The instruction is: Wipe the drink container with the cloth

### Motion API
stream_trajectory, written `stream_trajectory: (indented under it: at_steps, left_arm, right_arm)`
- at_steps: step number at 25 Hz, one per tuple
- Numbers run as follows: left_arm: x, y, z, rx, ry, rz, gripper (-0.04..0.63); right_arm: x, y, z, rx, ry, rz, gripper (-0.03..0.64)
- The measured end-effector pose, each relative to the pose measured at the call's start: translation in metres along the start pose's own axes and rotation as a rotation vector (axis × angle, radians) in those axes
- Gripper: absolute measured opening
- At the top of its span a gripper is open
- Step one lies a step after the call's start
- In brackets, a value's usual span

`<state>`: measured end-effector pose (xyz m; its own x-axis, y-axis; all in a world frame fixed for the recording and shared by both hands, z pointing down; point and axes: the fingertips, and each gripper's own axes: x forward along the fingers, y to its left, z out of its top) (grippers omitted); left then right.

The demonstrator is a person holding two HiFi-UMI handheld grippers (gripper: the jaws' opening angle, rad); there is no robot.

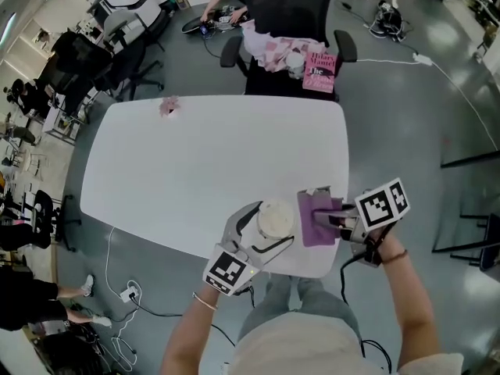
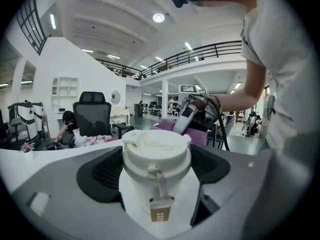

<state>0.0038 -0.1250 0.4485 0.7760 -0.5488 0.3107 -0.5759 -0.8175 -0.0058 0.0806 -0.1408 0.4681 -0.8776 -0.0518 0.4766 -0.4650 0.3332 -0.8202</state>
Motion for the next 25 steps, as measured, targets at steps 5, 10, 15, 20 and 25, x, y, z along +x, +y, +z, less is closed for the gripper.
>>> stream_trajectory:
  at_steps: [5,10,15,20,25]
  left_arm:
    - [0.000,0.002,0.000,0.004,-0.001,0.002,0.423]
    - [0.000,0.004,-0.005,0.004,-0.008,0.010,0.423]
    - [0.000,0.002,-0.001,0.002,-0.016,0.012,0.423]
    - [0.001,0.000,0.001,0.004,-0.021,0.012,0.423]
    - [0.002,0.001,0.001,0.006,-0.025,0.010,0.423]
  right_arm:
    - [0.006,0.001,0.001,0.033,-0.004,0.060,0.064]
    - [0.016,0.001,0.000,0.049,0.009,0.092,0.064]
    - [0.024,0.000,-0.001,0.054,0.011,0.105,0.064]
    - [0.026,-0.004,-0.001,0.059,0.006,0.105,0.064]
    - [0.033,-0.012,-0.004,0.069,0.008,0.088,0.064]
